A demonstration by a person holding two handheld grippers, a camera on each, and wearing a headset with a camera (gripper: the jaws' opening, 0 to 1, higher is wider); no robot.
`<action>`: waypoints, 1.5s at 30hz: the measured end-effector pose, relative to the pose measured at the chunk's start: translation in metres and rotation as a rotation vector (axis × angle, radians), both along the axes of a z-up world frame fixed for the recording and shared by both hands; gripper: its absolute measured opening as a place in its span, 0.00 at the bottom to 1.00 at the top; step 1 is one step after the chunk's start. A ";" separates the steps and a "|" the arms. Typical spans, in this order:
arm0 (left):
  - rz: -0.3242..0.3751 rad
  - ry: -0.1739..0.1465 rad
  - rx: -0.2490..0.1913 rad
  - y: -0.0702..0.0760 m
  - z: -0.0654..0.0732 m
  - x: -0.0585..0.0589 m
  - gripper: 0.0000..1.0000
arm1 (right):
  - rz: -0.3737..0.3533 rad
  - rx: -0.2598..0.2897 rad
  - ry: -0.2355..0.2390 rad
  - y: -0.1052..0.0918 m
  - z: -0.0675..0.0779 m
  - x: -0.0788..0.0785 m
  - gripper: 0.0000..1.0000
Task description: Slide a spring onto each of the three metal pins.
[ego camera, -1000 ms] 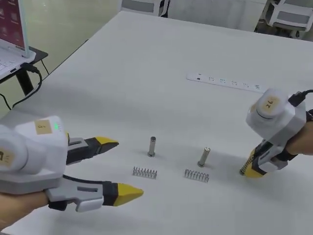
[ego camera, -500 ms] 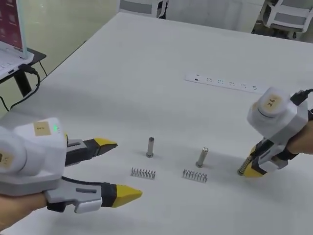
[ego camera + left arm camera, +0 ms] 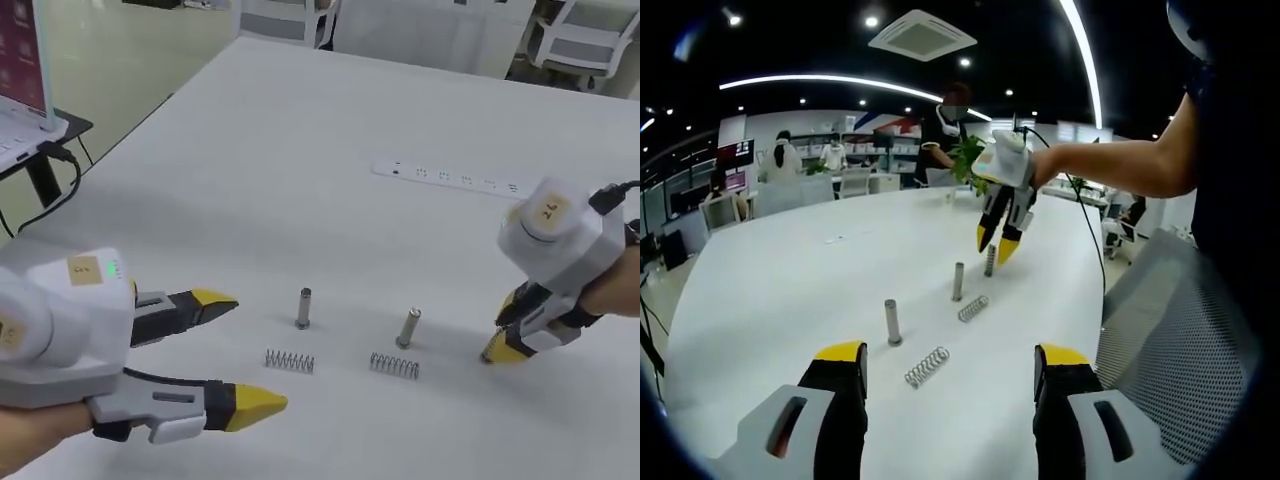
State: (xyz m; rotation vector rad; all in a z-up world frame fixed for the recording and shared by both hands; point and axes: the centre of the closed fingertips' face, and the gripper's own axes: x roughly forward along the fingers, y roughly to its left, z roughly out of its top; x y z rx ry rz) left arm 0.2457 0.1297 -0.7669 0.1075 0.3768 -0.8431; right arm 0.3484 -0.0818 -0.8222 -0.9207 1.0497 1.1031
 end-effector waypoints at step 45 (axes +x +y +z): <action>0.011 -0.036 0.001 0.010 0.010 -0.013 0.62 | 0.130 0.031 0.018 0.073 -0.013 -0.042 0.21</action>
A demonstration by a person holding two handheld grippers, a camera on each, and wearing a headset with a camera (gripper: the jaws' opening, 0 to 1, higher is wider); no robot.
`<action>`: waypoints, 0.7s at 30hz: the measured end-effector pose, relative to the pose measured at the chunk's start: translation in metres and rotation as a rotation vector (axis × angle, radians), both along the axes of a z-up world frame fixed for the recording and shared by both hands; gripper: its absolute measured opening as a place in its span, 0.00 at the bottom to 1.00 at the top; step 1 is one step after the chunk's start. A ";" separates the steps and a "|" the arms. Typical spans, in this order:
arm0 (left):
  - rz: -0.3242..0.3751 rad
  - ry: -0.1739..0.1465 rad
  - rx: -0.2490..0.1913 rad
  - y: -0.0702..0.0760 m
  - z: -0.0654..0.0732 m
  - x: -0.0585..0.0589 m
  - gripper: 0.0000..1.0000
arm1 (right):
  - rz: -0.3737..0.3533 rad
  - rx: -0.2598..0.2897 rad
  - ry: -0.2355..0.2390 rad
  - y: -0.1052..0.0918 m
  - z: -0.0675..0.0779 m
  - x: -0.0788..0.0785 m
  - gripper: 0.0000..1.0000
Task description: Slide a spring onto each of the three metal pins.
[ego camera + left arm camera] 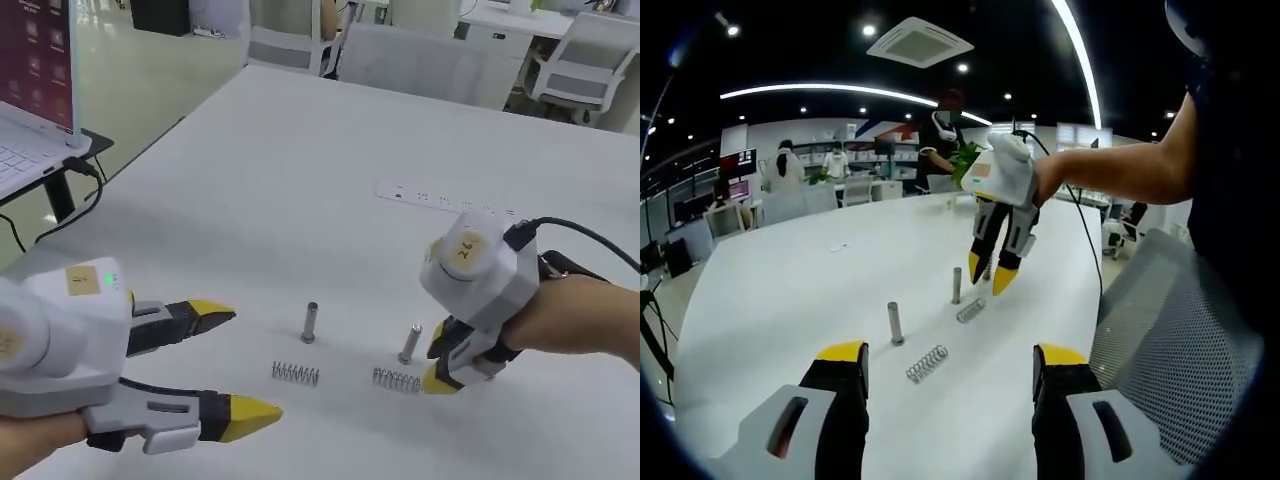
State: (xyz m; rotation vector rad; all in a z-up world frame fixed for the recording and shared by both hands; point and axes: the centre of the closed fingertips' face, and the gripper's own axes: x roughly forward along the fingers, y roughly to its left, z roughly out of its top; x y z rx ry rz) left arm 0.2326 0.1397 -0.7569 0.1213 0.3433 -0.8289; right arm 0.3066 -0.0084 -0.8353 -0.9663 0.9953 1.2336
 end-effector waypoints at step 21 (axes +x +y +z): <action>-0.017 0.013 -0.001 -0.006 -0.003 0.003 0.60 | 0.012 0.007 0.019 0.009 -0.021 -0.003 0.15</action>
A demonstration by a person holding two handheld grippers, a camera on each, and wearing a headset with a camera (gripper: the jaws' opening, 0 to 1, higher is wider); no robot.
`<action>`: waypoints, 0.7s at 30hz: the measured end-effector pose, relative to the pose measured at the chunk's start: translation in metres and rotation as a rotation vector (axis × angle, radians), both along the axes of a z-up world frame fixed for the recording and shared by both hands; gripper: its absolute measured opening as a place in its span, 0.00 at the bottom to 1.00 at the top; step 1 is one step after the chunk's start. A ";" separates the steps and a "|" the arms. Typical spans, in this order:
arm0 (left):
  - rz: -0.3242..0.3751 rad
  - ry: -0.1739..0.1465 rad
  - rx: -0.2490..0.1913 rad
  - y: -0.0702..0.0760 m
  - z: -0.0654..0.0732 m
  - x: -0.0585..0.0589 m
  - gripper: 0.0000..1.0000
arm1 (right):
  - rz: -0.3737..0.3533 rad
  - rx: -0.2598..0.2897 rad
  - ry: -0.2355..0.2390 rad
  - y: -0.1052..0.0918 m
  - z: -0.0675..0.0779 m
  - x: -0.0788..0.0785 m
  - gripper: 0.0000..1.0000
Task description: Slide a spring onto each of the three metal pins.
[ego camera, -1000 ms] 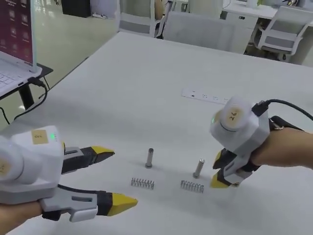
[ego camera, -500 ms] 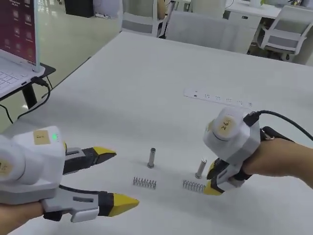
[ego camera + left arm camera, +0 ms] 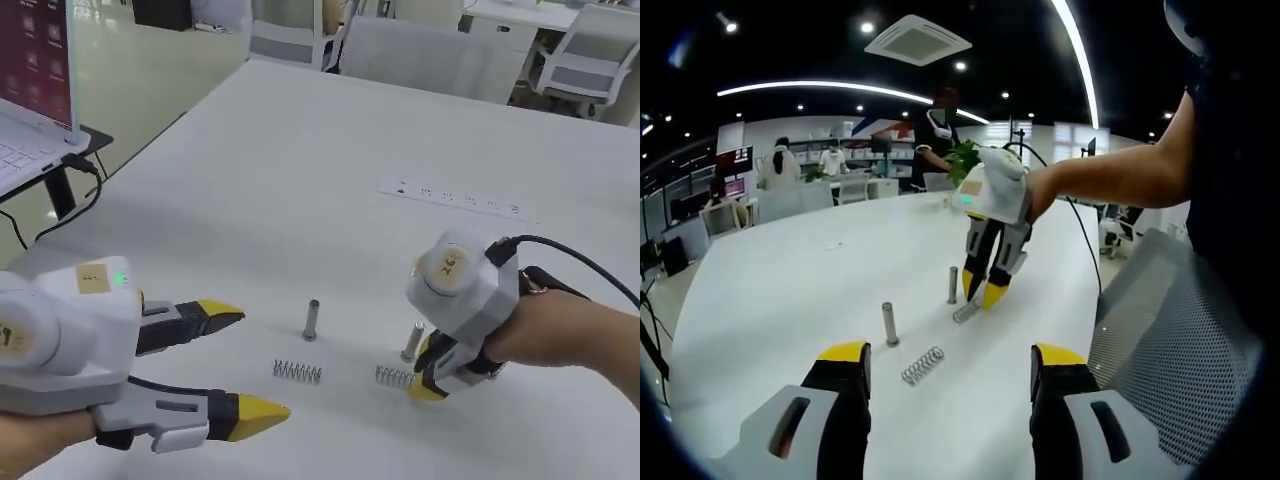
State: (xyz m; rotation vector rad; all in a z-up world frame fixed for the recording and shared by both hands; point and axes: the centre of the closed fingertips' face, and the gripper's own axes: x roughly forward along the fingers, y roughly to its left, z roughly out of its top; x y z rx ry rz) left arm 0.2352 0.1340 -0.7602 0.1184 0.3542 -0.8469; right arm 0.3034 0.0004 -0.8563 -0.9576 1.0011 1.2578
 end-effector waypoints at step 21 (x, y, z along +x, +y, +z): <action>-0.016 0.005 0.003 -0.004 0.000 -0.003 0.58 | 0.027 -0.042 -0.021 -0.004 -0.005 0.000 0.08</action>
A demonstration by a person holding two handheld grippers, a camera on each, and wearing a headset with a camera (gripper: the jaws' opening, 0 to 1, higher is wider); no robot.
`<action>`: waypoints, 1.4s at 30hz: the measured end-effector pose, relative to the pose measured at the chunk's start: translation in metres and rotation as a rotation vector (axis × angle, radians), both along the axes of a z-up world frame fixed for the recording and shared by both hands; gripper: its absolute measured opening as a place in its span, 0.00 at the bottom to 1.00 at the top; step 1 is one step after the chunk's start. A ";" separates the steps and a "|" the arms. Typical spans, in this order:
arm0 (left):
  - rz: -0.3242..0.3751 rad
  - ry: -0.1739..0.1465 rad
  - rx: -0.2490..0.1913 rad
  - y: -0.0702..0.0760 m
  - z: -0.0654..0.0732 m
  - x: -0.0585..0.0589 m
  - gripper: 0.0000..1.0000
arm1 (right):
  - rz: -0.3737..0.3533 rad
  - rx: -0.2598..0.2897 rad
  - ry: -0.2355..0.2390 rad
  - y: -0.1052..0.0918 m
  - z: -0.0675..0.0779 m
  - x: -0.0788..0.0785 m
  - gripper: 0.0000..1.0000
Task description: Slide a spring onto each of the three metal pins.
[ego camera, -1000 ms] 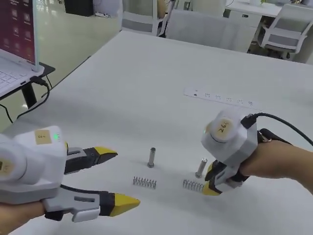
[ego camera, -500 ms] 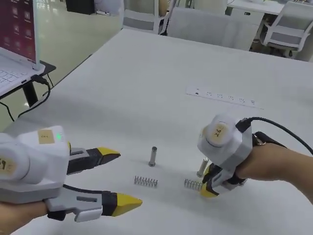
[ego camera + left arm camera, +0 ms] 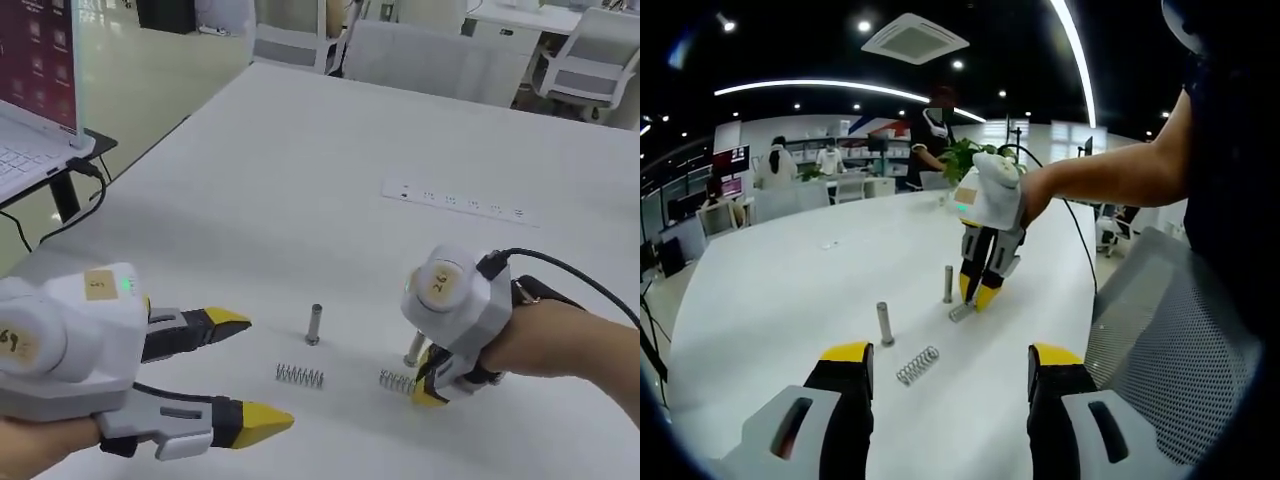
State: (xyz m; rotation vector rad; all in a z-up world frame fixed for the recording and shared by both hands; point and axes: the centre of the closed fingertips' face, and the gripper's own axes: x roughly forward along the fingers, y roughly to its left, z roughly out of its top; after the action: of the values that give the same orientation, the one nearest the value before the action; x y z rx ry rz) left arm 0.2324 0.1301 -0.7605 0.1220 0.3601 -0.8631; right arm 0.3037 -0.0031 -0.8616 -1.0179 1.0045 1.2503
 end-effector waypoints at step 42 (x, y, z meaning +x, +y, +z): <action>-0.363 -0.053 0.096 -0.095 0.006 0.012 0.44 | 0.013 0.046 0.034 -0.008 0.078 -0.045 0.08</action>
State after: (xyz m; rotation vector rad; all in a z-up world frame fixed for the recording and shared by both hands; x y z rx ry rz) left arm 0.2447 0.0356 -0.7542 0.3054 0.3350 -1.1986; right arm 0.2583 -0.0114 -0.7840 -0.9719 0.9917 1.2994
